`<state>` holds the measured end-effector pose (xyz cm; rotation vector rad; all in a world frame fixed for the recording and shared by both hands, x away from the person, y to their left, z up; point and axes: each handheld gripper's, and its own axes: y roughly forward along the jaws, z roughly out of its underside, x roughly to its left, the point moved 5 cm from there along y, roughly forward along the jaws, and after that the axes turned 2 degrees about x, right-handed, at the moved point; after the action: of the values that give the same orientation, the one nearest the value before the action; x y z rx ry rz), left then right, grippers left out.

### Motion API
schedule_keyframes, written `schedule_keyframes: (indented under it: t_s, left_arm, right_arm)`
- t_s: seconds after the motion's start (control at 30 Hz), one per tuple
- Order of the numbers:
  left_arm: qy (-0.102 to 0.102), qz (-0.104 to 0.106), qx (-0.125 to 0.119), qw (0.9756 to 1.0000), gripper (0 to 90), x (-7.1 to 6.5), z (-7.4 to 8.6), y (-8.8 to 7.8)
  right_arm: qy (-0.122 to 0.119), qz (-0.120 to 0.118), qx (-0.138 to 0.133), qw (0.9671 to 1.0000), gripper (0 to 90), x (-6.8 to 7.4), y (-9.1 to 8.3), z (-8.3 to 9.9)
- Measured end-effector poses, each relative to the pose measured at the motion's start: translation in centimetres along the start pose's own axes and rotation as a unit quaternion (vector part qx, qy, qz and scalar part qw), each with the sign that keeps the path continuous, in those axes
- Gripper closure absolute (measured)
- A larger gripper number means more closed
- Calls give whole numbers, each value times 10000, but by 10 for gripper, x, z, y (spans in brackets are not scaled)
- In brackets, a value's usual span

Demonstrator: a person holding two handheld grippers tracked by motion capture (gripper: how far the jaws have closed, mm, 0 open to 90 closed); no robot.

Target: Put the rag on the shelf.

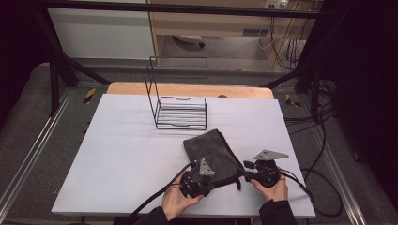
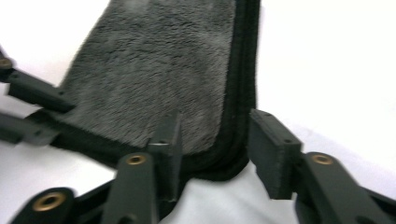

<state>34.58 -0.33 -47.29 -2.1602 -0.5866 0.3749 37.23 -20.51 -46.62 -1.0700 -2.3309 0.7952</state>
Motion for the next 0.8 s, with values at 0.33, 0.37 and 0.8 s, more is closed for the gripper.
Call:
schedule_keyframes:
  t_s: [0.33,0.37,0.8]
  left_arm:
    - [-166,238,-27,9996,835,9,2,-6]
    - [-194,235,-60,9995,838,9,2,-8]
    - [5,108,60,9999,846,24,25,-41]
  right_arm:
    - [-158,-62,438,9989,695,20,3,25]
    - [-158,-66,458,9988,708,21,5,26]
    - [-45,-549,503,9972,879,33,-1,22]
